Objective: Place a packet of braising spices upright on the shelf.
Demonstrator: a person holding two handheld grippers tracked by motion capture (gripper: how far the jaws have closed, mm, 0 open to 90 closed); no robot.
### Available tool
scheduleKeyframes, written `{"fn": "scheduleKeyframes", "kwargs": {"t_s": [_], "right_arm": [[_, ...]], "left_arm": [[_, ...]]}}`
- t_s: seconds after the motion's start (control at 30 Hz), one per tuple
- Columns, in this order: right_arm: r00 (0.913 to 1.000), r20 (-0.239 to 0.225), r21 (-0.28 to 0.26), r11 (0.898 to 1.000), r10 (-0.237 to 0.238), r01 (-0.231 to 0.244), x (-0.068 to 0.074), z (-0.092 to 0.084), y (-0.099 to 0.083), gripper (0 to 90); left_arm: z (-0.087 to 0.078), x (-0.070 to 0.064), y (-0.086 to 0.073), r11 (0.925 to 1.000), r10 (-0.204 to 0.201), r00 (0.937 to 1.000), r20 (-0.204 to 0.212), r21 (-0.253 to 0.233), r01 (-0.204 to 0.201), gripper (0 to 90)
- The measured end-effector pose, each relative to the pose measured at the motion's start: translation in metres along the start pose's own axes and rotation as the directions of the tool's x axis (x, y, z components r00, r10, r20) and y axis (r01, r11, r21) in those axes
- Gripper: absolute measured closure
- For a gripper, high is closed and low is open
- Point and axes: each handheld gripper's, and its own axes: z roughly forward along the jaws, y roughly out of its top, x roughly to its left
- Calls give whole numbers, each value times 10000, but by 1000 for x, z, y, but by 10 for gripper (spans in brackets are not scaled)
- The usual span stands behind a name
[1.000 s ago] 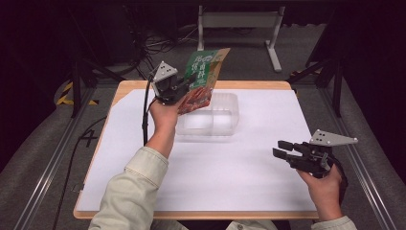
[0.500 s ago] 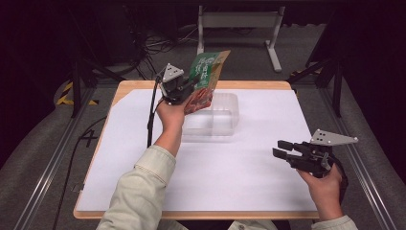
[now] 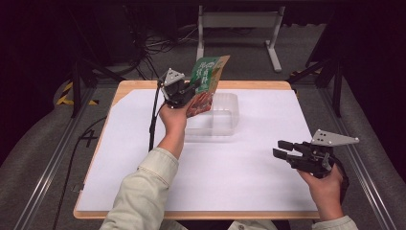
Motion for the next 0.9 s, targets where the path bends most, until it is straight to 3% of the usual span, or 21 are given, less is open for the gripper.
{"fn": "scheduleKeyframes", "kwargs": {"t_s": [0.5, 0.9], "right_arm": [[9999, -114, 91, 10000, 22, -21, 0, 5, -1, 570], [9997, -251, 211, 9998, -64, 69, 1, 13, 0, 561]], "left_arm": [[3, 7, -21, 9959, -880, 9959, 185, 212, 876, 866], [-12, 14, -28, 9941, -1006, 9946, 269, 423, 994, 860]]}}
